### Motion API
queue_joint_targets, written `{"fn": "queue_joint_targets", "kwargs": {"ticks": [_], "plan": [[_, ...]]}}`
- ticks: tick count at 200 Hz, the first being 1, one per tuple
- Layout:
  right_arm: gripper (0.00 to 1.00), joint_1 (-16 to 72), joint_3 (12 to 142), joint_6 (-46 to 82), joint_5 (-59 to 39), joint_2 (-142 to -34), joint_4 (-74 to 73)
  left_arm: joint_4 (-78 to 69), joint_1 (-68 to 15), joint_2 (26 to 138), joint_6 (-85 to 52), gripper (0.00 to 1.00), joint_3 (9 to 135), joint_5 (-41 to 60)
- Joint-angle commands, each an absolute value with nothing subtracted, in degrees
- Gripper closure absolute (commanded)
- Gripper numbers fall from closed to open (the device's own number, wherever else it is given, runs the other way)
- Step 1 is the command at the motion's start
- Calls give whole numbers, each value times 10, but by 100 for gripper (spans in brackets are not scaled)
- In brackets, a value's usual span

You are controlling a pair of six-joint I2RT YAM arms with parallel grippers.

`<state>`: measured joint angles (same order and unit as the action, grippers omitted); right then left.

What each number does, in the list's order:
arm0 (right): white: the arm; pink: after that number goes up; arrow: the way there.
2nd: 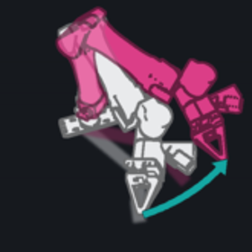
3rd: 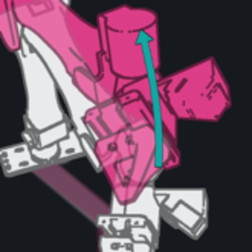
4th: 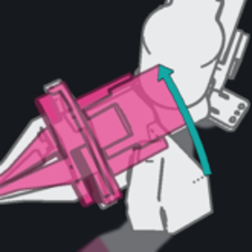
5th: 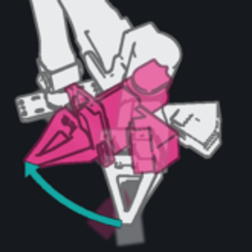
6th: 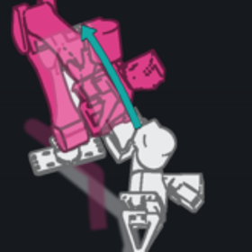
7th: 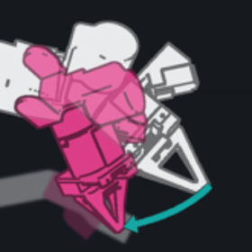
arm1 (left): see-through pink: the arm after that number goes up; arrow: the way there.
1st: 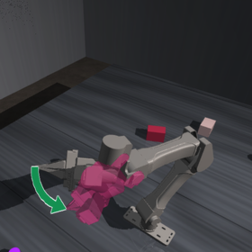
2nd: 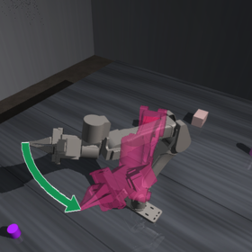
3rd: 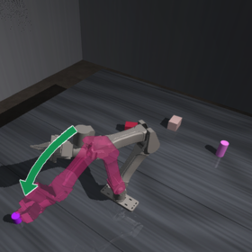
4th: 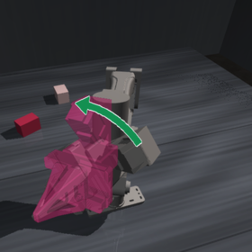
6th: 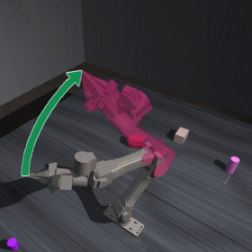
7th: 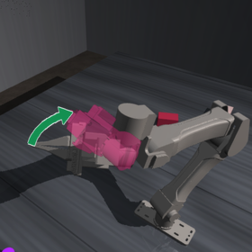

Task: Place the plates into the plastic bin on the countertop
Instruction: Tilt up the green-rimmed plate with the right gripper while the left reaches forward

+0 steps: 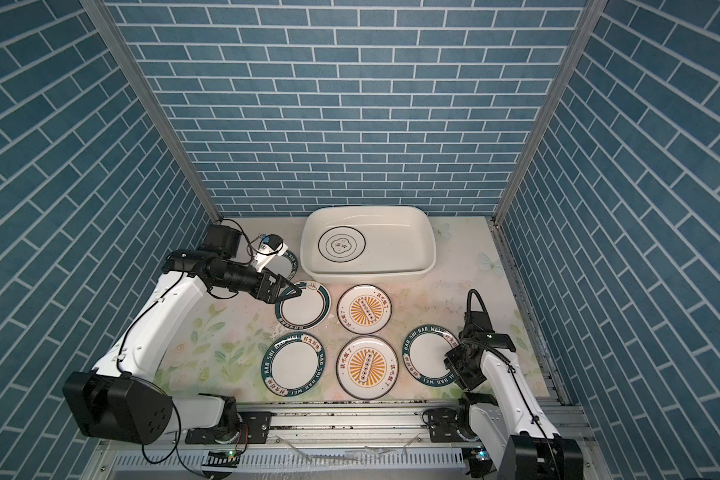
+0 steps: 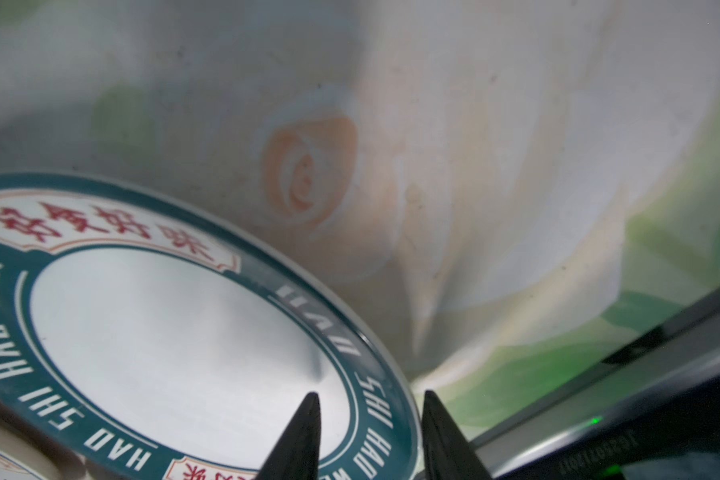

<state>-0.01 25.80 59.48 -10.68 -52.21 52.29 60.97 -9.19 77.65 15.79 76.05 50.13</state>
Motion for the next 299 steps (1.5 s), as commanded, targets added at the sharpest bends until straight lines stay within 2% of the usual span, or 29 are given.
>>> {"fn": "queue_joint_targets", "kwargs": {"ticks": [1,41,182,225,299], "plan": [[61,-2,243,579,-126,-520,486,662,-120,781,201,0,779,540],[63,-2,228,564,-162,-522,394,640,-142,777,187,0,762,527],[73,-3,134,557,-194,-536,175,605,-143,756,163,0,733,496],[74,-10,107,539,-211,-564,113,603,-143,758,160,0,735,497],[81,-18,105,515,-261,-630,74,599,-143,750,159,1,729,497]]}}
